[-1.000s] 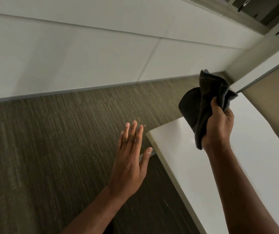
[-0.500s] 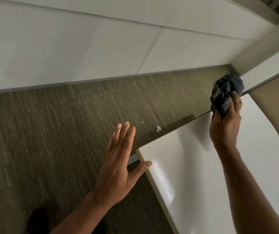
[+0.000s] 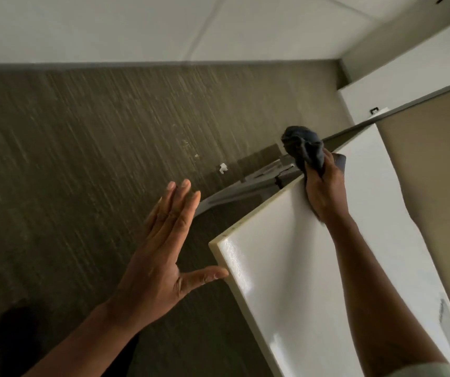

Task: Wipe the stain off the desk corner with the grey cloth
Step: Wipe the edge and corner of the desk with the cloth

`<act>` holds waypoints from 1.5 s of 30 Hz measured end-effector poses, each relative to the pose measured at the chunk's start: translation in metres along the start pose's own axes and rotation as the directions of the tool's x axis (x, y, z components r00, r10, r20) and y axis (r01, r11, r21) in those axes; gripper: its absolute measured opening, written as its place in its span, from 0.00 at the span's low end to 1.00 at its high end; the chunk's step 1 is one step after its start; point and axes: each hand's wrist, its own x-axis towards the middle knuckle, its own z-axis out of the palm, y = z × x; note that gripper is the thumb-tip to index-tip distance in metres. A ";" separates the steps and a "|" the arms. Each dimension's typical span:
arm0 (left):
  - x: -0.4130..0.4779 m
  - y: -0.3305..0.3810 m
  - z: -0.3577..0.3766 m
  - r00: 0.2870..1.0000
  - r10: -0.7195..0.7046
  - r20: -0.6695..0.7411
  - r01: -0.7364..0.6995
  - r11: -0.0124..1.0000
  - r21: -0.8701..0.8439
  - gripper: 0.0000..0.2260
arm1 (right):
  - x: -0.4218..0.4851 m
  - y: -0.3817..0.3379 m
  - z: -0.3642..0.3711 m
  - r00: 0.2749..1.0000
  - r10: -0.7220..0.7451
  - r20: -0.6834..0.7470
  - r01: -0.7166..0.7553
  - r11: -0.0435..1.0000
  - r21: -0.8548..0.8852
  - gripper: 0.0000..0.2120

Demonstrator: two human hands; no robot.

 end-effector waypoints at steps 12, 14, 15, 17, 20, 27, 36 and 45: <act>-0.022 0.038 0.027 0.916 0.400 0.035 -0.400 0.916 0.002 0.33 | 0.004 0.010 0.012 0.994 0.101 -0.033 -0.104 0.991 -0.088 0.17; -0.022 0.039 0.030 0.896 0.438 0.074 -0.438 0.899 -0.006 0.32 | 0.003 0.012 0.013 0.995 0.097 -0.039 -0.099 0.993 -0.058 0.16; -0.021 0.038 0.030 0.895 0.437 0.086 -0.438 0.899 -0.008 0.32 | 0.003 0.012 0.013 0.995 0.092 -0.038 -0.093 0.995 -0.045 0.16; -0.018 0.035 0.031 0.897 0.432 0.093 -0.433 0.901 -0.005 0.33 | 0.004 0.014 0.013 0.996 0.077 -0.045 -0.079 0.996 -0.036 0.16; -0.015 0.033 0.032 0.891 0.440 0.111 -0.444 0.896 0.006 0.33 | 0.004 0.015 0.014 0.994 0.100 -0.039 -0.101 0.994 -0.028 0.14; -0.017 0.031 0.033 0.886 0.454 0.099 -0.456 0.890 0.004 0.33 | 0.000 0.012 0.012 0.996 0.089 -0.002 -0.089 0.996 -0.024 0.13; -0.017 0.027 0.040 0.870 0.486 0.082 -0.490 0.871 0.038 0.30 | -0.001 0.012 0.008 1.000 -0.002 -0.003 0.002 0.991 -0.132 0.14; -0.016 0.018 0.043 0.832 0.547 0.093 -0.555 0.823 0.123 0.26 | -0.013 0.004 0.010 0.998 0.053 0.025 -0.048 0.983 -0.179 0.19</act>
